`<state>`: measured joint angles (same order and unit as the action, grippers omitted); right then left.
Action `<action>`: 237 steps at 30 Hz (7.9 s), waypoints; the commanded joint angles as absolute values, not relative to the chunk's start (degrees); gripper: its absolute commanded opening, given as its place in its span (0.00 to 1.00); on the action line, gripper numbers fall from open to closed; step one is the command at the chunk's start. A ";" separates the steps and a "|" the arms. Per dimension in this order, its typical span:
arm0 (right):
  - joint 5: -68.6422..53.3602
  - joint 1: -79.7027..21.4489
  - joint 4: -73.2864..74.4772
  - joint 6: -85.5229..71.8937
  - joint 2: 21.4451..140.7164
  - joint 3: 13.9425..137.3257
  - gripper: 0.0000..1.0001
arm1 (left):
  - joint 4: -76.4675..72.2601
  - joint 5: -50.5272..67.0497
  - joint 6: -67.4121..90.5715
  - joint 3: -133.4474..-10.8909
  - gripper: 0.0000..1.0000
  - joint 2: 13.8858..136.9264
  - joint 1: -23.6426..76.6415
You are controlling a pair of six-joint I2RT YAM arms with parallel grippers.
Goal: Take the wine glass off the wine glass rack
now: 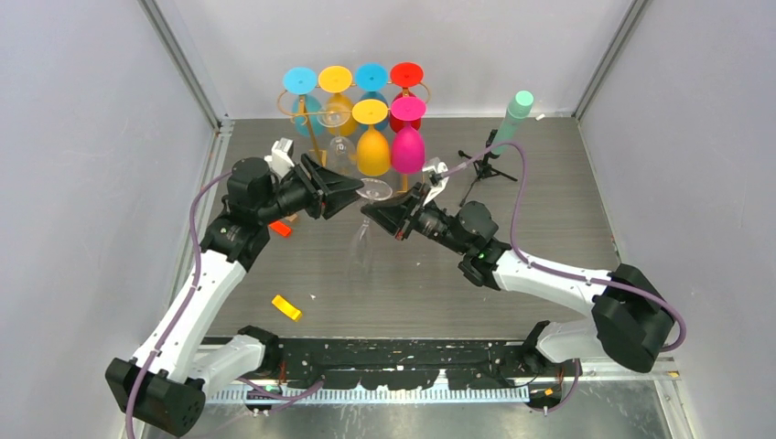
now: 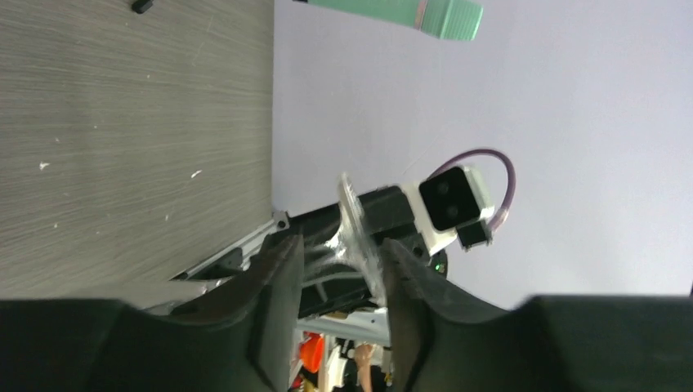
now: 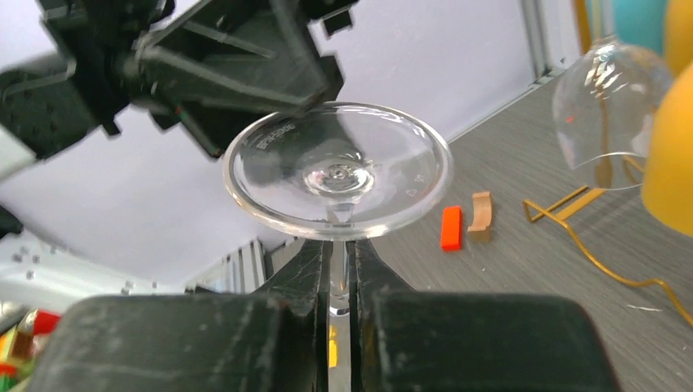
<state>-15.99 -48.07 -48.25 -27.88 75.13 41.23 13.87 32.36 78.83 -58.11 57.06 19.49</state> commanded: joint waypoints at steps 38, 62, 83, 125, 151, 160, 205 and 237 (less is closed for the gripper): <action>34.89 -47.72 -41.82 -73.71 61.86 36.70 0.00 | 1.48 33.37 79.36 -48.91 0.74 50.55 20.48; 32.42 -47.72 -45.17 -84.65 64.86 33.85 0.00 | -3.31 33.24 87.41 -46.41 0.16 51.29 20.48; 29.74 -47.72 -37.06 -84.02 60.74 31.44 0.72 | 28.78 25.03 55.27 -60.95 0.00 56.15 20.39; 36.13 -47.72 12.82 -68.21 48.72 42.04 0.80 | 74.90 -8.43 16.74 -85.43 0.00 76.04 13.83; 32.85 -47.73 20.47 -66.47 53.54 49.54 0.79 | 73.10 -11.44 15.93 -90.82 0.58 73.28 8.79; 30.96 -47.72 24.25 -63.97 55.23 54.81 0.80 | 67.05 1.31 14.82 -99.39 0.93 70.68 8.79; 20.62 -47.68 22.62 -52.88 50.00 60.43 0.14 | 24.80 14.20 56.10 -91.79 0.54 82.97 8.14; 14.68 -47.72 15.97 -52.29 46.76 53.22 0.06 | 26.32 7.10 60.10 -91.05 0.36 83.32 13.18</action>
